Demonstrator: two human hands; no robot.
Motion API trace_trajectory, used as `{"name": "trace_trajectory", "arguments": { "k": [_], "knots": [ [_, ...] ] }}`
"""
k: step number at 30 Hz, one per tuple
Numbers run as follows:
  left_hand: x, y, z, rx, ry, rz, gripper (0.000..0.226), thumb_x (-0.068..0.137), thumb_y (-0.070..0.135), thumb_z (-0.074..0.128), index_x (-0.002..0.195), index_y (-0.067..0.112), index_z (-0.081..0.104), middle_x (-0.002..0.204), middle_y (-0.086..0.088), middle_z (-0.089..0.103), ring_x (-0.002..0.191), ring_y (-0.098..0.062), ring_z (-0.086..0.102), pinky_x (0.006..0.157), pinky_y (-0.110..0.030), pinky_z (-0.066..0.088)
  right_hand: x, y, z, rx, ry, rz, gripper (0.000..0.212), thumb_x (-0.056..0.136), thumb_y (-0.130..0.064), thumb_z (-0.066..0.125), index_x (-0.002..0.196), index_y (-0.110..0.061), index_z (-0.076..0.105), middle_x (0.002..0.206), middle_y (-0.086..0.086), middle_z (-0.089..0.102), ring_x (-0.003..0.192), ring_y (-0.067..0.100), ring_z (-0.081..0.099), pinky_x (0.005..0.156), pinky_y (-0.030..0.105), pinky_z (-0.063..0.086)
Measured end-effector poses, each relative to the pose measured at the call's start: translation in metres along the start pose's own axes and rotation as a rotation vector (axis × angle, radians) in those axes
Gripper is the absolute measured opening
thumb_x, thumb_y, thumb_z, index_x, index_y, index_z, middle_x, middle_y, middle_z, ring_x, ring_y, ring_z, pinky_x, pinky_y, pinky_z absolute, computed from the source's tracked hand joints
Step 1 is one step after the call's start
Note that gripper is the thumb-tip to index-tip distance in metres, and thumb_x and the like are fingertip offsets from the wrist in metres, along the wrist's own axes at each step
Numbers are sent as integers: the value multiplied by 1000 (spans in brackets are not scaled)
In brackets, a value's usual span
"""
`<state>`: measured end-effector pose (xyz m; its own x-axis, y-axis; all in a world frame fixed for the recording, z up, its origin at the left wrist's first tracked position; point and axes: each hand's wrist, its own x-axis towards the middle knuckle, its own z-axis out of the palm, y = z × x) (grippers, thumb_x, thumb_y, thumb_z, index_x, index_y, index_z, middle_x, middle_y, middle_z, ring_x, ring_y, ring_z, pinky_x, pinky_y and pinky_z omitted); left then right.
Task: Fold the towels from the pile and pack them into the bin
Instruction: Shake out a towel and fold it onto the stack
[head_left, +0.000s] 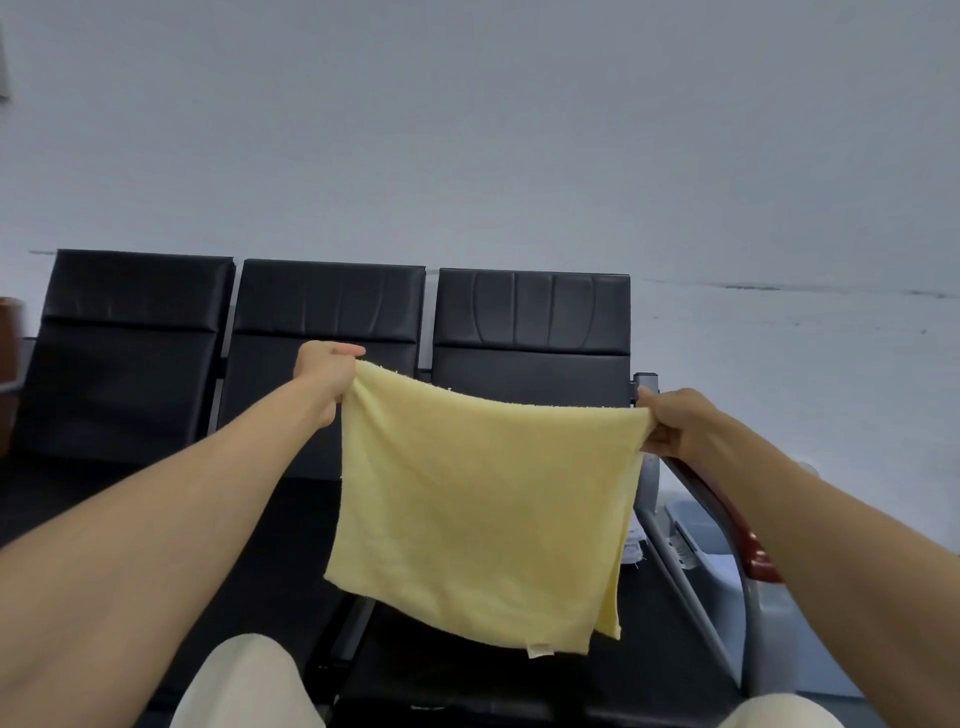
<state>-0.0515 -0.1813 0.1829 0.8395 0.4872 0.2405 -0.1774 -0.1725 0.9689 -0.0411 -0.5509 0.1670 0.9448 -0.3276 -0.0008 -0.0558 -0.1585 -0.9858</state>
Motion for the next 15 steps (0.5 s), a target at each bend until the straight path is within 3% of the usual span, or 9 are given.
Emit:
{"name": "trace_trajectory", "arguments": {
  "k": [3,5,7,8,10,12,15],
  "knots": [
    [0,1,-1,-15,-40,-19,29,94,-7,48,107,9,68,91,-9,66,80,-19,63,70,-29,53,-5,-1,-2,39,-66,-81,33,86,-41,70,87,-8,65,85,7,63,68,20,59,58,30,50],
    [-2,2,-4,-6,-110,-8,30,91,-8,51,109,9,69,99,-12,67,91,-23,65,84,-33,54,-11,-1,-6,-65,-209,-171,36,76,-39,80,91,-9,69,86,6,68,76,20,64,66,30,50],
    [-2,-1,-6,115,-169,59,31,87,-6,59,111,10,68,112,-11,65,109,-26,61,102,-38,47,-15,0,-9,-273,-290,-280,37,72,-24,84,102,-8,71,100,6,69,95,23,65,78,30,49],
    [-2,-3,-6,218,-174,111,31,86,-3,62,114,10,68,118,-9,64,116,-26,57,106,-37,43,-15,1,-8,-380,-257,-340,34,73,-17,83,104,-8,71,102,4,68,100,23,63,80,27,47],
    [-7,-7,-3,448,-162,244,28,91,3,60,118,7,67,122,-7,62,119,-26,54,99,-31,43,-15,4,-1,-613,-130,-456,21,82,-15,74,101,-8,72,97,2,66,96,21,61,73,23,44],
    [-12,-7,4,640,-153,376,24,97,10,54,115,4,68,121,-10,62,107,-27,59,85,-33,47,-11,7,6,-804,20,-552,20,91,-21,64,104,-8,73,102,8,67,92,19,54,74,25,39],
    [-12,-5,11,824,-119,485,25,102,20,46,110,5,64,121,-12,47,84,-27,57,73,-38,47,1,15,11,-883,225,-657,24,96,-26,58,105,-10,73,117,15,52,108,28,46,84,36,44]
  ]
}}
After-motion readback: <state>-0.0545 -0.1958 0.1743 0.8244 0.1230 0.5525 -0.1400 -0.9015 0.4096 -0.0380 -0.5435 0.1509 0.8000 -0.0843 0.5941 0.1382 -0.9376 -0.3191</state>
